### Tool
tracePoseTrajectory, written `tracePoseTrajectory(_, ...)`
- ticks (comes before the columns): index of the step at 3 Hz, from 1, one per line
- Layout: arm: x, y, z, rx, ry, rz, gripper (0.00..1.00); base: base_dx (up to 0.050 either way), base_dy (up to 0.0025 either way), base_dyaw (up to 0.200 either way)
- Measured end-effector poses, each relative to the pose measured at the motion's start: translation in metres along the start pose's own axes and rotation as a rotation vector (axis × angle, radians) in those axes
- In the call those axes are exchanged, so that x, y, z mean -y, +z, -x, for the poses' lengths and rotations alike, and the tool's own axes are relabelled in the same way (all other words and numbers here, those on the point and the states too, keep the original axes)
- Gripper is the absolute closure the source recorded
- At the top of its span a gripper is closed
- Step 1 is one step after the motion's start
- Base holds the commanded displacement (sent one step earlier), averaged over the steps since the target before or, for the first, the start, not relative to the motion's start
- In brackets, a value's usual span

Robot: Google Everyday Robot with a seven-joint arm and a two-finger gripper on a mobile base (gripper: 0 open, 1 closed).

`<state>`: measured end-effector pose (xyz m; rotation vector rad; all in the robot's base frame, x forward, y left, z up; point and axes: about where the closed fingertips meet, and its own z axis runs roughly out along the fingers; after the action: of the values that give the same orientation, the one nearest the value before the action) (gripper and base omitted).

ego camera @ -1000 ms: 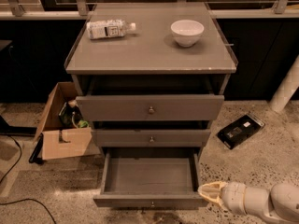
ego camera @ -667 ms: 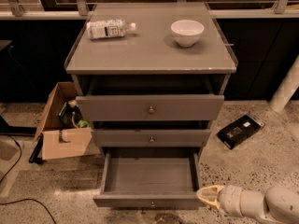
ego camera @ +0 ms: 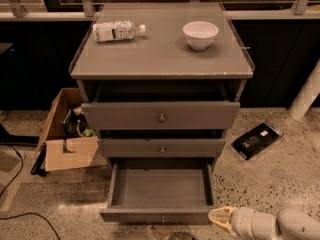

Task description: Close bottom drawer

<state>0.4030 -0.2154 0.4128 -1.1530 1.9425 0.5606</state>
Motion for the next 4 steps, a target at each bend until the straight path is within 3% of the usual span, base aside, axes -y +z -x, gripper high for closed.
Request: tracePoseTrajectory(4, -0.011, 0.065, -0.127, -0.160, 0.157, -0.008, 1.00, 0.000, 0.00000, 0.000)
